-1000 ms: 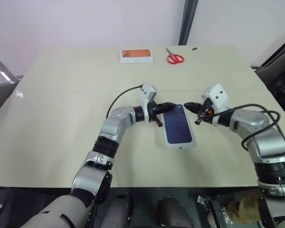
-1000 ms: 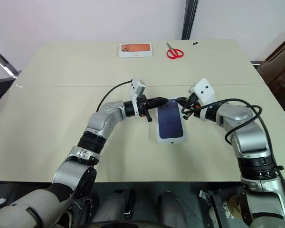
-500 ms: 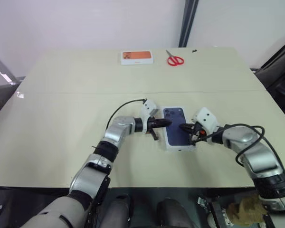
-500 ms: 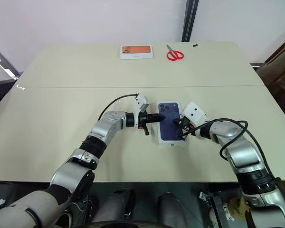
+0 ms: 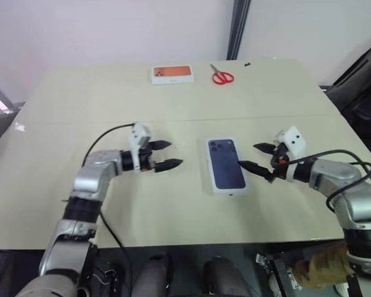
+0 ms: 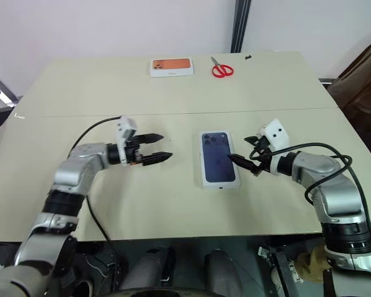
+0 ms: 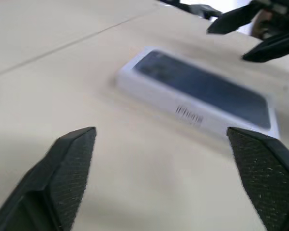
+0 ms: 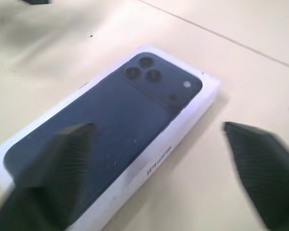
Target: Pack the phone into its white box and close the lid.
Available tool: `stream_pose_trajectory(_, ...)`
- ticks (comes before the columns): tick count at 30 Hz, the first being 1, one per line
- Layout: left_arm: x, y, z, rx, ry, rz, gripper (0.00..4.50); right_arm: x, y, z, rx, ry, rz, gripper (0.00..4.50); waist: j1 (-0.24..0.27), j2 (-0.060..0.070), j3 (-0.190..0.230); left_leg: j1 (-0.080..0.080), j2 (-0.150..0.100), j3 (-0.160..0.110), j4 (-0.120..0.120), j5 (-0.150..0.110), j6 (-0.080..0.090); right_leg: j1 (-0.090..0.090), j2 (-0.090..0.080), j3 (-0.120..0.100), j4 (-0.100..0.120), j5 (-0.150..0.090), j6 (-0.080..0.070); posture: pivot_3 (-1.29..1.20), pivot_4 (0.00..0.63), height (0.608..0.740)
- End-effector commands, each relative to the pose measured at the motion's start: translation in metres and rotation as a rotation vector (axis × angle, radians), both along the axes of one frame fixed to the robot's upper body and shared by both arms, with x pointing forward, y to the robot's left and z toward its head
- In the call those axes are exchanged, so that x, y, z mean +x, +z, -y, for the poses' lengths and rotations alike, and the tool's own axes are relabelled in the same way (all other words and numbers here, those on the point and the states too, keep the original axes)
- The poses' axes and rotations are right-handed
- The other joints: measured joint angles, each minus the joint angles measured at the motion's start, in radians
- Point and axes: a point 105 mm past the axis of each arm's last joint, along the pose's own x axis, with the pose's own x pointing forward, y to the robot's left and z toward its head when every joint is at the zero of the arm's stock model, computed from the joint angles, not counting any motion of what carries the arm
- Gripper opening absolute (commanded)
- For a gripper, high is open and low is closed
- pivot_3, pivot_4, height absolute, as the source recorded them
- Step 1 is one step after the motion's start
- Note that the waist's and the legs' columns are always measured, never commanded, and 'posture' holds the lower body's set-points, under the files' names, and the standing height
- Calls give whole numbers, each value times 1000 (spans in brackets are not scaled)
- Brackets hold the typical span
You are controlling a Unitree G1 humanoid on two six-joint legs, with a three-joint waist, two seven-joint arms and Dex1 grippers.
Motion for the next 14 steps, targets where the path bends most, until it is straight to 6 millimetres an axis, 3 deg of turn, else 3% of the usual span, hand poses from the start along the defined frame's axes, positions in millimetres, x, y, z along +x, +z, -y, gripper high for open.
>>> stream_pose_trajectory(1,-8,12,-8,14,11,79,4500,-5,17,2,10,30,49,4435,4,0,0,0,0,0,0,0,0,0,0,0,0,0,0,0,150,740)
stream_pose_trajectory(6,-20,12,-48,32,140,82,4500,-17,20,15,7,35,49,4435,2,0,0,0,0,0,-1,-1,1,0,-1,0,-1,0,0,0,150,740)
stream_pose_trajectory(14,-38,6,-82,86,214,61,4500,-32,0,41,-102,27,12,4435,2,1,0,0,0,0,-2,-1,1,0,-1,0,-2,0,0,0,150,740)
